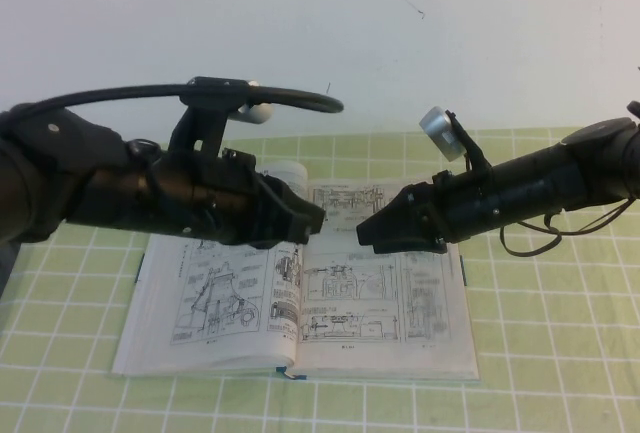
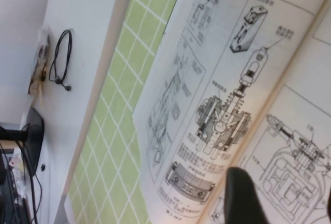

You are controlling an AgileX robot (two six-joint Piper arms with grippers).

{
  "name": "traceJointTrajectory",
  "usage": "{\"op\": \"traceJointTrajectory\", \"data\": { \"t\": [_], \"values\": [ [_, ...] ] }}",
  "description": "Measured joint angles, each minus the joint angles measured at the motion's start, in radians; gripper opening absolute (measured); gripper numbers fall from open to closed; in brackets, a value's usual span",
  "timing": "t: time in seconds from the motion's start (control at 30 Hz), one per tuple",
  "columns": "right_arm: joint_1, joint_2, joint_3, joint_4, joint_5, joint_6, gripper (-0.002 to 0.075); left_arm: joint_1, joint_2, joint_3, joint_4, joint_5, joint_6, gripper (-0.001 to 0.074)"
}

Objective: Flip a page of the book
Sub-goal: Open the closed book

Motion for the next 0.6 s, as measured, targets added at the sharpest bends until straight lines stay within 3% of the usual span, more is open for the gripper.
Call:
{"op": "traceJointTrajectory", "data": {
  "t": [0.17,0.3,0.6],
  "values": [
    [0.0,0.0,0.0,-0.009,-0.009,-0.004,0.0343,-0.004,-0.021,0.0,0.084,0.083,-0.002,-0.0002],
    [-0.018,-0.006,-0.029,-0.07,-0.005,0.038,0.0342,-0.004,-0.021,0.021,0.132,0.043,-0.029,-0.0002],
    [-0.051,-0.053,-0.15,-0.642,0.062,0.365,0.0342,-0.005,0.057,0.069,0.169,-0.086,-0.112,-0.0002]
  ]
}}
